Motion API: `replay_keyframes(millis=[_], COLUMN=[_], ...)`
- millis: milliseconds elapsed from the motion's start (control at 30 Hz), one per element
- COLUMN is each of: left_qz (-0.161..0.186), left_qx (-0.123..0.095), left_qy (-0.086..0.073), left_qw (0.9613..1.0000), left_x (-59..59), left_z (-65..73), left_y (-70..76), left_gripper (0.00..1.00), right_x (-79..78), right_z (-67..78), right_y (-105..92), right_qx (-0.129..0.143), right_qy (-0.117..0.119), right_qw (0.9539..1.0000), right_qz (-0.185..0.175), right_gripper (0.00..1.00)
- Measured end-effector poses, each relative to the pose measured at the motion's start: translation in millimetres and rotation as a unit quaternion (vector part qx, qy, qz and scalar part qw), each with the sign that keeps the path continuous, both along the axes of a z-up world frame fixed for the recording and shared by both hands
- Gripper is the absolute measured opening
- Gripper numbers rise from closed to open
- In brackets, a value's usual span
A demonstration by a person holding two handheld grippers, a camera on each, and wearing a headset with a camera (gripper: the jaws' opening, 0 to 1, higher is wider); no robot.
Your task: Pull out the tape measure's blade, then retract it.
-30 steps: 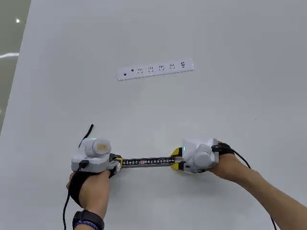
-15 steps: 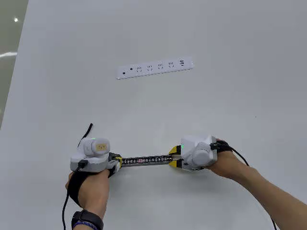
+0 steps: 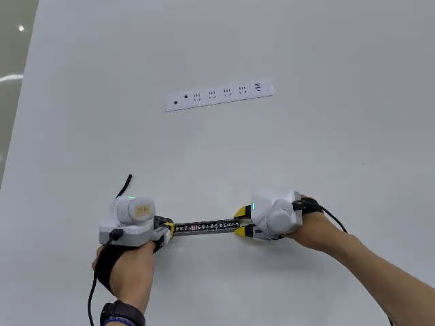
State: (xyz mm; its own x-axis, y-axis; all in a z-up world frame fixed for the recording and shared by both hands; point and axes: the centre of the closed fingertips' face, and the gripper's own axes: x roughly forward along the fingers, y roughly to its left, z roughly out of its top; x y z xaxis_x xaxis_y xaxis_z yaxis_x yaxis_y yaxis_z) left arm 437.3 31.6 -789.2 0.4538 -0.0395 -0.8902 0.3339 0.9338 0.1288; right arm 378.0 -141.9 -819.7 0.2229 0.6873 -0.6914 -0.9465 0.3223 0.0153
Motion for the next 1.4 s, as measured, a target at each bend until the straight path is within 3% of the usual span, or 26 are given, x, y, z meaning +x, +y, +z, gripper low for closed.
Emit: replay_keyframes(millis=[267,533,600,733,1400], left_qz=[-0.001,-0.002,-0.007,-0.006,0.003], left_qx=[-0.014,-0.013,-0.003,-0.002,-0.014], left_qy=[-0.002,-0.002,-0.002,-0.002,0.001], left_qw=[0.9999,0.9999,1.0,1.0,0.9999], left_x=[0.7,0.8,1.2,0.7,1.4], left_z=[0.9,0.3,0.0,0.0,0.7], left_y=[0.7,0.7,-0.6,0.0,2.7], left_gripper=[0.58,0.58,0.58,0.58,0.58], right_x=[3.5,4.0,5.1,8.0,13.4], right_z=[0.4,-0.3,0.4,0.5,-0.1], right_y=[11.9,14.2,27.8,31.6,50.1], right_qx=[0.01,0.012,0.02,0.021,0.036], right_qy=[0.006,0.008,0.01,0.008,0.012], right_qw=[0.9999,0.9999,0.9997,0.9997,0.9993], right_qz=[-0.001,-0.001,0.006,0.007,0.008], right_gripper=[0.14,0.14,0.14,0.14,0.14])
